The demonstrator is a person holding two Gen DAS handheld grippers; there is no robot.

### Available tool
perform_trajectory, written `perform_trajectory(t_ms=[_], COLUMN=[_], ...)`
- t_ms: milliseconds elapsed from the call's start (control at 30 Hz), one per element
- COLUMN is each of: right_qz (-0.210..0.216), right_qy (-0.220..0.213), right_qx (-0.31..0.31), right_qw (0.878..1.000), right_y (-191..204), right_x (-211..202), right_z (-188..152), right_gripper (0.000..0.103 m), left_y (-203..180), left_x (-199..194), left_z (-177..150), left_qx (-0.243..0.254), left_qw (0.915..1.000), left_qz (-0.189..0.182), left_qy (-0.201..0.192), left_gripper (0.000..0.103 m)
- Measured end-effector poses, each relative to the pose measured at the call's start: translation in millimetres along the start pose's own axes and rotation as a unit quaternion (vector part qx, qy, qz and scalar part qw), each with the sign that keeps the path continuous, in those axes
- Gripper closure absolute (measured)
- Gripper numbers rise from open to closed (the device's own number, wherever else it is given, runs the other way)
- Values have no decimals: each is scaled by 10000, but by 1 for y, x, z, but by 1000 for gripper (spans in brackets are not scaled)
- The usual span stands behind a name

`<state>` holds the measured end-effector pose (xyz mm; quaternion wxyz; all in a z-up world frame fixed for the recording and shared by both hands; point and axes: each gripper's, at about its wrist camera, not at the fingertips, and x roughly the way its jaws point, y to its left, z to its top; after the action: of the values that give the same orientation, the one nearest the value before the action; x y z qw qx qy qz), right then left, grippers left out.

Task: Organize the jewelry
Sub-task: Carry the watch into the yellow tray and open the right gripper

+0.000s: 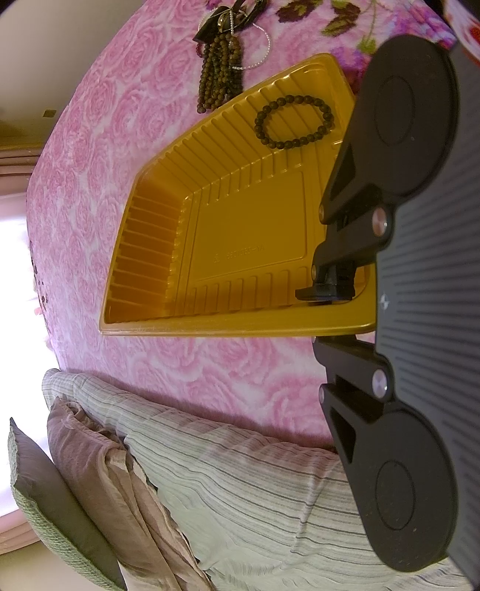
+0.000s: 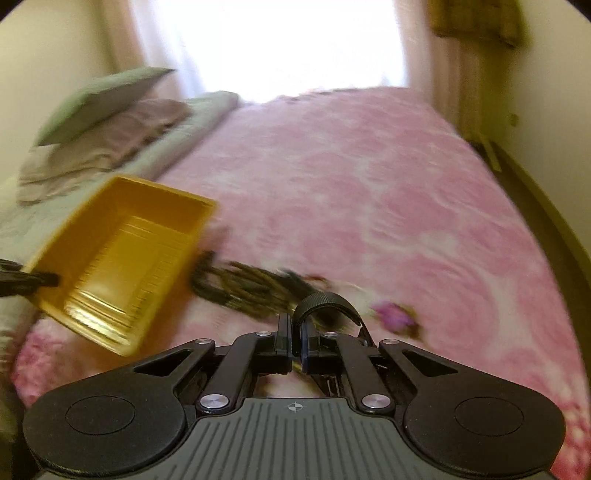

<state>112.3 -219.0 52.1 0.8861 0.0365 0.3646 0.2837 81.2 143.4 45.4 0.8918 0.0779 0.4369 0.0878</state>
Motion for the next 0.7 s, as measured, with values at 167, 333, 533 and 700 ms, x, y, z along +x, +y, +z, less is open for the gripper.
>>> perform_trajectory(t_ms=[167,333,533,700], right_qz=[1022,1704,1897,1899], right_qy=[-51,221,543,509], right_qx=[-379,-686,-931,-931], right_qw=[9940,9827,9759,9760], right_y=[58,101,126,128], right_x=[30,70,99,107], right_z=[22,26,16,12], right_gripper=[99,99,98,98], left_y=[0,2,4,5], left_x=[1,2,4,5], left_z=[-1,0,0,0], left_qx=[5,23,55,59], left_qw=[10000,10000,9999,9999], left_qz=[-28,-70,-100,-114], left_qy=[3,9,-13,-29], left_gripper=[100,100,100,100])
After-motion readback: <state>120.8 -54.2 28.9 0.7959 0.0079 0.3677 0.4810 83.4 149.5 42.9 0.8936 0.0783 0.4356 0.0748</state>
